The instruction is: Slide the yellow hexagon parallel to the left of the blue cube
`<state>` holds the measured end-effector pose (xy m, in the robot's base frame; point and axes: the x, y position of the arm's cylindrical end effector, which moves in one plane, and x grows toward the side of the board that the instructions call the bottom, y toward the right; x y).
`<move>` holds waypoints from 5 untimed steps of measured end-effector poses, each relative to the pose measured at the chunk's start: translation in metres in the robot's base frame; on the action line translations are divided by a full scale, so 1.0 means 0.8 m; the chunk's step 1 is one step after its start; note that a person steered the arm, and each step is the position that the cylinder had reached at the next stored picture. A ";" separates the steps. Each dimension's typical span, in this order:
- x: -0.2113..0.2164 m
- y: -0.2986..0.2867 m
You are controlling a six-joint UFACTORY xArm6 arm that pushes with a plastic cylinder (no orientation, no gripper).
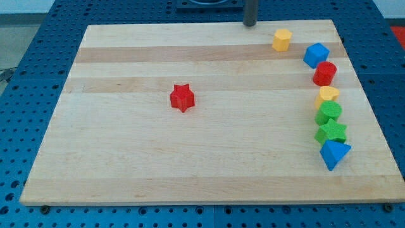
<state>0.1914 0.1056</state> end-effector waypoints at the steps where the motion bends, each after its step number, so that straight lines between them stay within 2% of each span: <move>1: 0.001 0.034; 2: 0.001 0.034; 4: 0.009 0.159; 5: 0.009 0.159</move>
<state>0.1988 0.2326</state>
